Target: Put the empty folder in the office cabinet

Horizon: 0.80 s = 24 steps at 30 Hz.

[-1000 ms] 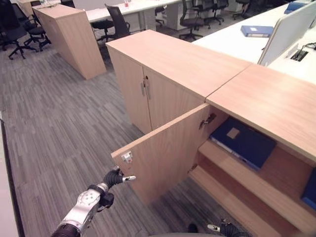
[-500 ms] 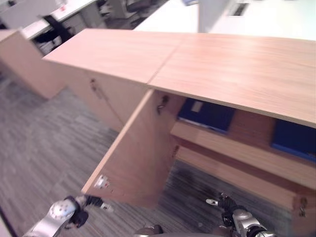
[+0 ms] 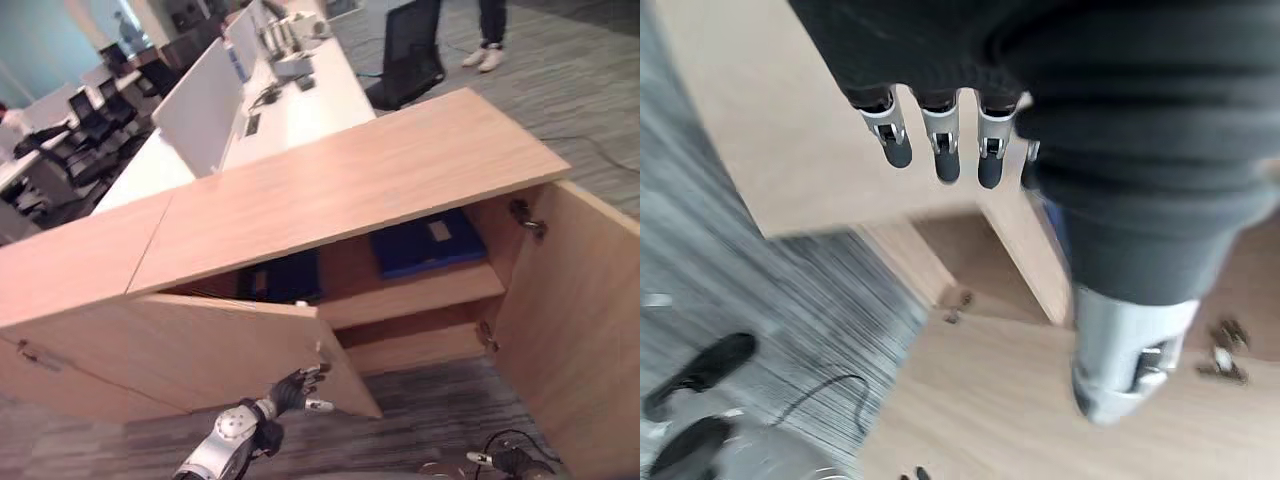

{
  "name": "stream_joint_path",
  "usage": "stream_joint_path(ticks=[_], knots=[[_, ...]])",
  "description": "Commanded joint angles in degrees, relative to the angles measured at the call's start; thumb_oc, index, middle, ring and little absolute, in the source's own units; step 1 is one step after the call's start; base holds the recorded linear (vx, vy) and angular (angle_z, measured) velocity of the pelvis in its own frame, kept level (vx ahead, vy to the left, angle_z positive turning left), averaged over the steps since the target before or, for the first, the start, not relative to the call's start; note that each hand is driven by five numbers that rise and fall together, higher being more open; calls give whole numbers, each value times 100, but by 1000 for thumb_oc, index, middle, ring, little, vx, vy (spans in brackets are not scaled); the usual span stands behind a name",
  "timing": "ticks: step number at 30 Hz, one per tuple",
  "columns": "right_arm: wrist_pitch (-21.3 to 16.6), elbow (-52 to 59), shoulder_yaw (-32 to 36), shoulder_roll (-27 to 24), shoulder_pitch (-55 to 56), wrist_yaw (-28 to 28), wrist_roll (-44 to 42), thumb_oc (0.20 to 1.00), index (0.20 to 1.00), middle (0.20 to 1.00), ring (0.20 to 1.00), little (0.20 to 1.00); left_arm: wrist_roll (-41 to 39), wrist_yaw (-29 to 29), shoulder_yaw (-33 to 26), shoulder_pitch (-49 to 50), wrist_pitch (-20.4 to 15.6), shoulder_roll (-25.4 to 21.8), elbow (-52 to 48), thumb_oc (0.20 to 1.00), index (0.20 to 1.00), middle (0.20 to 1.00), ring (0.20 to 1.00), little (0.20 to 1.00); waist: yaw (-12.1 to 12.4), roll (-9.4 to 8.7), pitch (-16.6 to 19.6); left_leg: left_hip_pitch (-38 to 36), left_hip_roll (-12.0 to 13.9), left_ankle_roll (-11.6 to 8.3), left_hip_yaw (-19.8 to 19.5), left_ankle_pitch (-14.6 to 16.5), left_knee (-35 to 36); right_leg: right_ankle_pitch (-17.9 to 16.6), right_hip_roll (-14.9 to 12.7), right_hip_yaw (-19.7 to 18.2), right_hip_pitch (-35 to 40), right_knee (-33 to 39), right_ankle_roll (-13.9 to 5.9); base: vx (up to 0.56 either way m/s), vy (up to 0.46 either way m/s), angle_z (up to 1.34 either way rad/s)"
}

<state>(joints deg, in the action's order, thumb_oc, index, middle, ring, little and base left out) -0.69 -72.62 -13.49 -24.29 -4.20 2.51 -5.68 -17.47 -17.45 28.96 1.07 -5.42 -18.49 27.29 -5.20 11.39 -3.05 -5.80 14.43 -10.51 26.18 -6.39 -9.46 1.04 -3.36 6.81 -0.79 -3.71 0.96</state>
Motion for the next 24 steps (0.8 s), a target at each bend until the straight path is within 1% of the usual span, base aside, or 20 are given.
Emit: stream_joint_path(ticks=[1,3,4,6,7,8,9,10,11,12,13,14,15,17,18,20,21,24], knots=[[-104,-133,-97,258,-457,74,-157,1000,1000,1000,1000,1000,-186,402,4,-472,-378,93,39,1000,1000,1000,1000,1000,110,-253,-350,444,-664,313,-1345,346,417,331,-443,-193,553,616,-808,106,-72,-147],[-109,-148,-177,326,-439,77,-86,1000,1000,1000,1000,1000,-225,598,-74,-575,-444,229,233,1000,1000,1000,1000,1000,177,-359,-312,485,-882,365,-2000,504,543,296,-374,-537,483,612,-781,148,-85,-142],[-125,-135,-242,421,-421,84,-58,1000,1000,1000,1000,1000,-217,775,-176,-751,-500,332,462,1000,1000,1000,1000,1000,250,-488,-247,593,-986,373,-2413,494,665,240,-288,-762,455,681,-773,167,-105,-171],[-150,-86,-322,470,-397,80,-21,1000,1000,1000,1000,1000,-198,992,-292,-980,-568,364,712,1000,1000,1000,1000,1000,307,-601,-215,697,-1066,374,-2792,456,785,222,-212,-1040,453,692,-770,223,-72,-119],[-167,-11,-356,477,-343,61,-12,1000,1000,1000,1000,1000,-181,1164,-447,-1151,-614,323,957,1000,1000,1000,1000,1000,328,-654,-193,802,-1092,369,-3005,362,881,226,-133,-1257,492,690,-768,196,-19,-105],[-164,-7,-355,478,-343,61,-12,1000,1000,1000,1000,1000,-181,1165,-446,-1157,-620,325,967,1000,1000,1000,1000,1000,338,-662,-209,777,-1098,373,-2991,367,887,237,-141,-1269,509,688,-770,215,-17,-109],[-200,82,-361,458,-276,-18,-46,1000,1000,1000,1000,1000,-151,1339,-652,-1358,-650,239,1252,1000,1000,1000,1000,1000,327,-687,-189,758,-1102,385,-3047,347,1038,250,-36,-1473,543,657,-783,94,-11,-126],[-198,85,-361,457,-276,-18,-47,1000,1000,1000,1000,1000,-151,1338,-652,-1363,-655,241,1260,1000,1000,1000,1000,1000,341,-689,-206,727,-1099,386,-3029,344,1056,254,-36,-1489,557,655,-783,201,30,-135],[-237,144,-324,449,-132,-93,-54,1000,1000,1000,1000,1000,-154,1459,-833,-1530,-679,137,1556,1000,1000,1000,1000,1000,255,-693,-87,495,-1028,373,-2846,329,1249,237,5,-1570,599,683,-825,114,44,-122],[-235,148,-323,448,-130,-93,-54,1000,1000,1000,1000,1000,-155,1458,-832,-1534,-683,139,1563,1000,1000,1000,1000,1000,266,-693,-100,469,-1025,373,-2834,327,1263,237,6,-1581,614,685,-825,173,82,-83],[-246,185,-291,438,-52,-129,-82,1000,1000,1000,1000,1000,-165,1508,-933,-1643,-676,77,1715,1000,1000,1000,1000,1000,212,-702,-60,372,-999,371,-2727,335,1302,244,6,-1607,640,687,-846,141,95,-49],[-279,247,-244,390,15,-159,-120,1000,1000,1000,1000,1000,-122,1605,-1084,-1848,-692,-141,1965,1000,1000,1000,1000,1000,109,-743,-12,236,-970,381,-2561,360,1353,230,-3,-1693,619,628,-889,170,136,-28],[-284,282,-228,375,53,-175,-142,1000,1000,1000,1000,1000,-112,1616,-1155,-1953,-690,-236,2138,1000,1000,1000,1000,1000,69,-764,2,174,-968,386,-2461,378,1378,230,-9,-1743,614,601,-912,139,117,-24],[-294,292,-191,361,151,-217,-158,1000,1000,1000,1000,1000,-48,1619,-1256,-2116,-692,-440,2377,1000,1000,1000,1000,1000,31,-804,43,60,-962,404,-2304,423,1429,228,-35,-1832,602,557,-955,108,130,-42],[-299,270,-124,345,236,-250,-189,1000,1000,1000,1000,1000,22,1604,-1327,-2250,-680,-634,2614,1000,1000,1000,1000,1000,-24,-843,97,0,-984,440,-2194,496,1446,228,-82,-1878,591,517,-1007,113,156,-48],[-294,239,-107,347,303,-278,-191,1000,1000,1000,1000,1000,67,1568,-1379,-2342,-659,-814,2756,1000,1000,1000,1000,1000,-39,-875,119,-26,-1003,466,-2117,532,1446,238,-123,-1905,561,458,-1040,94,189,-22],[-288,176,-35,326,425,-353,-189,1000,1000,1000,1000,1000,313,1423,-1376,-2382,-650,-1122,2993,1000,1000,1000,1000,1000,-68,-919,179,-71,-1071,527,-1971,647,1446,211,-223,-1929,490,404,-1143,83,253,-14],[-280,98,20,314,504,-393,-187,1000,1000,1000,1000,1000,449,1342,-1364,-2432,-622,-1311,3053,1000,1000,1000,1000,1000,-61,-941,206,-97,-1120,568,-1932,717,1446,184,-305,-1916,454,390,-1206,40,147,-18]])
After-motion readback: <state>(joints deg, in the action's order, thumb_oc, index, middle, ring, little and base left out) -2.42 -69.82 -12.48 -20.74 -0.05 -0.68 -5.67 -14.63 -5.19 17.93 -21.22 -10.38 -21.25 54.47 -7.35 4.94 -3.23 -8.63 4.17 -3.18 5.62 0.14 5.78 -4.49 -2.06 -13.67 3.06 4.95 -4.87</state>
